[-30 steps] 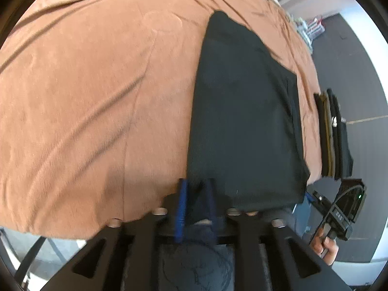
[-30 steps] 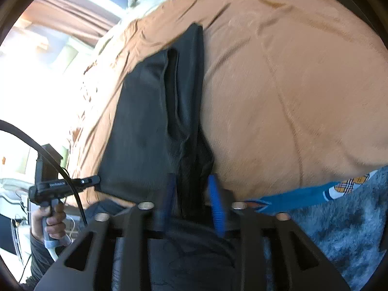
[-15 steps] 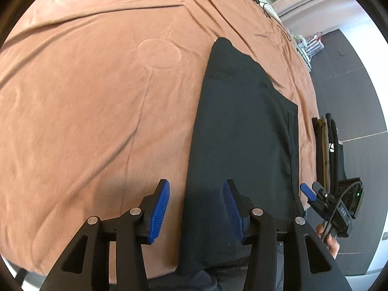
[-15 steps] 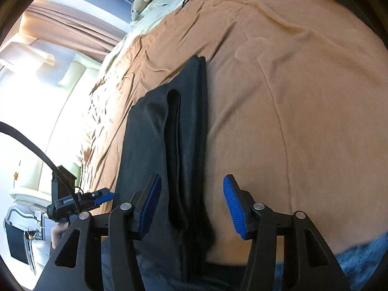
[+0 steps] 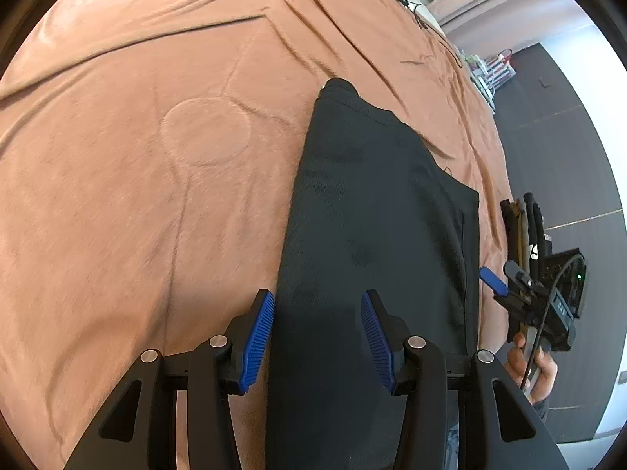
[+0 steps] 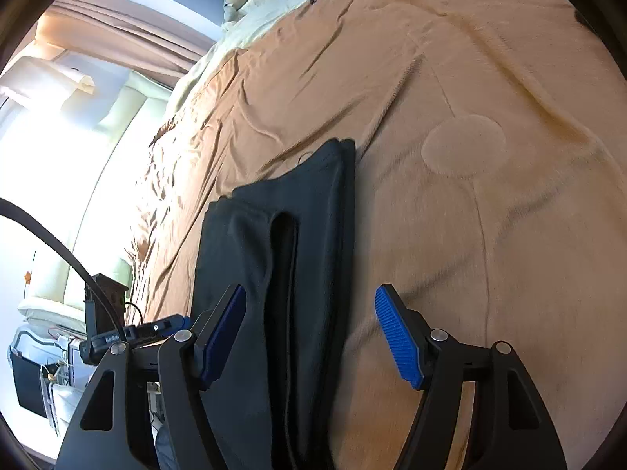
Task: Fold small clothes
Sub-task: 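Open both grippers and lift them off the folded shirt, then grasp the folded black shirt's end with both grippers and roll it over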
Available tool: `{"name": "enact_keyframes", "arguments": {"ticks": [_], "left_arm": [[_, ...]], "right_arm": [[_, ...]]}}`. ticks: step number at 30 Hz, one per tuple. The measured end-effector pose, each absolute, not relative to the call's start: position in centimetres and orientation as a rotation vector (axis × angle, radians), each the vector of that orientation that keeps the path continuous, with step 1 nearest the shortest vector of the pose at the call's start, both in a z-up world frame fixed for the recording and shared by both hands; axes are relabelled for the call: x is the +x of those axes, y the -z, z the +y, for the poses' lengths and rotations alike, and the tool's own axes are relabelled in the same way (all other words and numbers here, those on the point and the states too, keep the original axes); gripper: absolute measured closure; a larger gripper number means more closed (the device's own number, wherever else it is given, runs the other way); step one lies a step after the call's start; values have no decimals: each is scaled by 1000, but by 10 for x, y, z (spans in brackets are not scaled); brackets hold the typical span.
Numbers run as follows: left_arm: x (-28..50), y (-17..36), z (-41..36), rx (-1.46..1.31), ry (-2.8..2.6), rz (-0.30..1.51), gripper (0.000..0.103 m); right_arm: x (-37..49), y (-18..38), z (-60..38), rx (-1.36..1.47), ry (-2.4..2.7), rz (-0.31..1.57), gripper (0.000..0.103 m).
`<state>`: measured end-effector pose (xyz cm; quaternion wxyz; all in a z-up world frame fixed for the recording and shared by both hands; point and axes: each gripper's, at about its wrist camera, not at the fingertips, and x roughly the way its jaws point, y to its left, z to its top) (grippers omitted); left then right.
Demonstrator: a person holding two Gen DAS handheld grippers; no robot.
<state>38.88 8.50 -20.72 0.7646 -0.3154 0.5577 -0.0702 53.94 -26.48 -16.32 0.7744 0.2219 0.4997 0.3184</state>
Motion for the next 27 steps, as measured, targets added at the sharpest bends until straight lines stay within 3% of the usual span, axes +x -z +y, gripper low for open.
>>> {"name": "enact_keyframes", "arguments": {"ticks": [27], "left_arm": [[473,217,109,-740,225,1128,55]], "right_arm": [[638,211,-225,524,-1018,1201,36]]}}
